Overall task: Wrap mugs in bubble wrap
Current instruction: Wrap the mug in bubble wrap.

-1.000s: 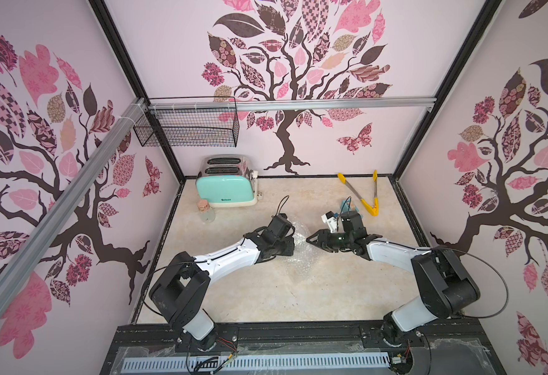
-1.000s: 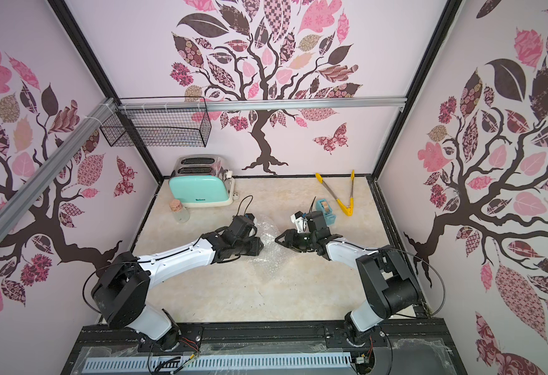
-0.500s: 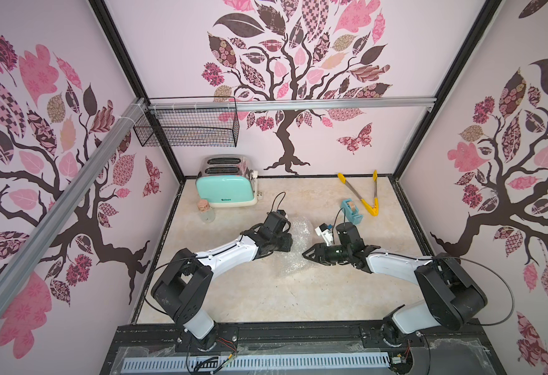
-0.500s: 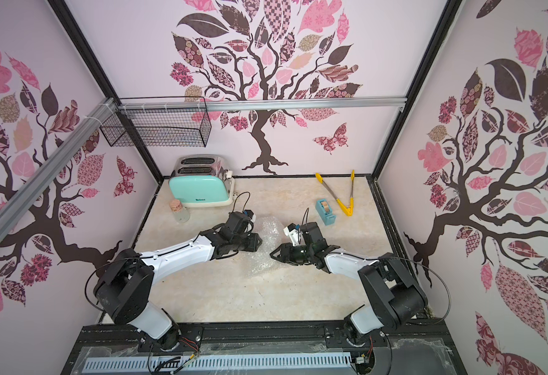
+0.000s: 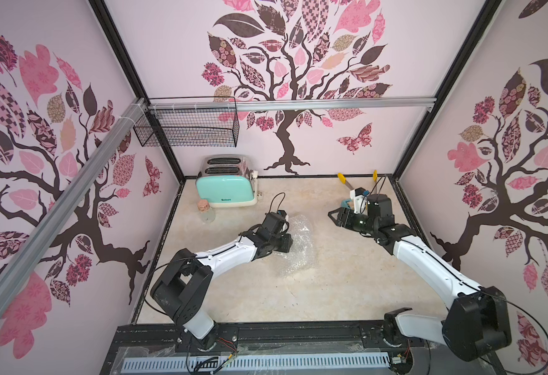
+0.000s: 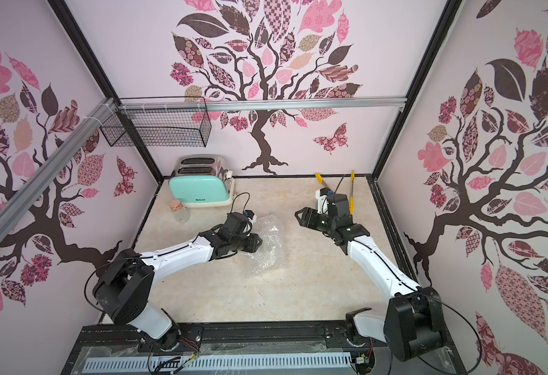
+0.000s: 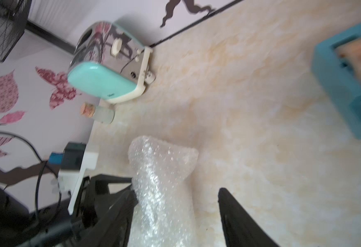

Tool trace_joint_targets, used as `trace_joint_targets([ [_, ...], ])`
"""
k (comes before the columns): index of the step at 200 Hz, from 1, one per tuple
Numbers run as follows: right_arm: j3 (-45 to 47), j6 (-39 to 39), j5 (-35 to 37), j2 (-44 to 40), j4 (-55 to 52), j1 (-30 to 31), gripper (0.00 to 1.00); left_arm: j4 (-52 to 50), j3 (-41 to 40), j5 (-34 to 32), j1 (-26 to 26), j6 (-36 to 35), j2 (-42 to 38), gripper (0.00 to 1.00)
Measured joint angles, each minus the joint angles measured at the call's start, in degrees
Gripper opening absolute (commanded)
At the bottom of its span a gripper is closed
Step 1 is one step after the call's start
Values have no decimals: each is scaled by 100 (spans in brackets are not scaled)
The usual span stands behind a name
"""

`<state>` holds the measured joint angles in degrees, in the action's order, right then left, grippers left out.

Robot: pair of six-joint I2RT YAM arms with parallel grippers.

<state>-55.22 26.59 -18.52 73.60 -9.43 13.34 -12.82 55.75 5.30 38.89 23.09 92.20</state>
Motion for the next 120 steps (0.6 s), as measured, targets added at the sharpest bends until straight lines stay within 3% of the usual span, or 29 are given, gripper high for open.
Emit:
trace_joint_targets([
  [22, -262, -39, 192, 219, -94, -426, 56, 2, 0, 37, -4, -63, -2, 39],
  [52, 291, 323, -114, 262, 354, -1687, 53, 26, -2, 125, -20, -68, -2, 39],
  [81, 1239, 863, -538, 487, 1375, -2704, 73, 68, -4, 258, -26, -66, 13, 38],
  [93, 1486, 1062, -579, 658, 1755, -2785, 82, 107, -4, 317, -26, -61, 33, 38],
  [120, 1873, 1353, -713, 1182, 2894, -2769, 91, 173, -26, 420, -26, -55, 44, 38],
])
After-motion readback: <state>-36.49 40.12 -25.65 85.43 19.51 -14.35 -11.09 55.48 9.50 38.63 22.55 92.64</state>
